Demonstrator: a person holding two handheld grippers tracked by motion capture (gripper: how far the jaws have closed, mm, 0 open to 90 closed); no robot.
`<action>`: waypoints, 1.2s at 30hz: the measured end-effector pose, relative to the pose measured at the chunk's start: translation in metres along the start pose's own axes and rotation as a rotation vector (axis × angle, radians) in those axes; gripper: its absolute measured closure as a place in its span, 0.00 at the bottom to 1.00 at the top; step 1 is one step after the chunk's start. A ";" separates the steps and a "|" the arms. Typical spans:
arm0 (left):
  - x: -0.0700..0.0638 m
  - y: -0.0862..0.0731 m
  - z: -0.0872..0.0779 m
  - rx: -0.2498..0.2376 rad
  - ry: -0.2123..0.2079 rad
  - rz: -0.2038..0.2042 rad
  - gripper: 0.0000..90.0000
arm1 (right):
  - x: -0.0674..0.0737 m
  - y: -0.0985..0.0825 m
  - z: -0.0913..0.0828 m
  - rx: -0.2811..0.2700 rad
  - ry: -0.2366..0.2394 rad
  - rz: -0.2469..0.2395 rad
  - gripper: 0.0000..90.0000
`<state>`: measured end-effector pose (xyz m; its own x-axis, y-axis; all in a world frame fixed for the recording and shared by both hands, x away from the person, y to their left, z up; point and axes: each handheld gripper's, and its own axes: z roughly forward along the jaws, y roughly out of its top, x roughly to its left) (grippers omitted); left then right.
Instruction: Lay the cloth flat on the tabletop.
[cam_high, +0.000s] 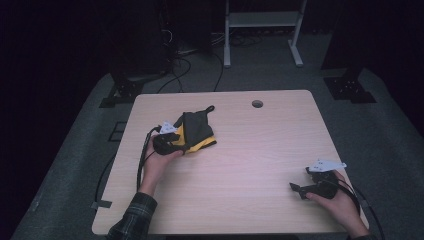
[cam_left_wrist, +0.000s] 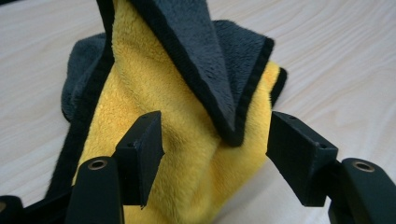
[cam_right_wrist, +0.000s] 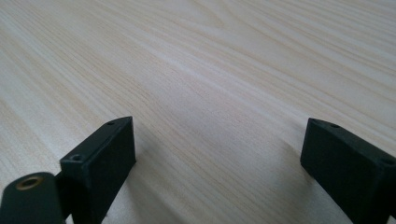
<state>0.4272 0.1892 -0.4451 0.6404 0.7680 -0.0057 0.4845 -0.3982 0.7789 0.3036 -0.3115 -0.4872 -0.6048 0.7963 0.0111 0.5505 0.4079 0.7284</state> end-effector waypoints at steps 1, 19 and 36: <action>0.001 0.000 0.004 0.008 0.013 -0.008 0.40 | 0.000 0.000 0.000 0.000 0.000 0.000 0.10; 0.009 -0.001 0.022 0.026 -0.005 -0.074 0.85 | 0.001 0.000 -0.001 0.000 0.004 -0.003 0.10; -0.024 0.015 -0.025 -0.069 -0.166 -0.025 0.89 | 0.000 0.000 0.000 0.000 0.004 -0.003 0.10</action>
<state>0.4041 0.1775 -0.4175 0.7212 0.6815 -0.1244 0.4631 -0.3407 0.8182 0.3033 -0.3113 -0.4871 -0.6086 0.7934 0.0116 0.5489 0.4104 0.7282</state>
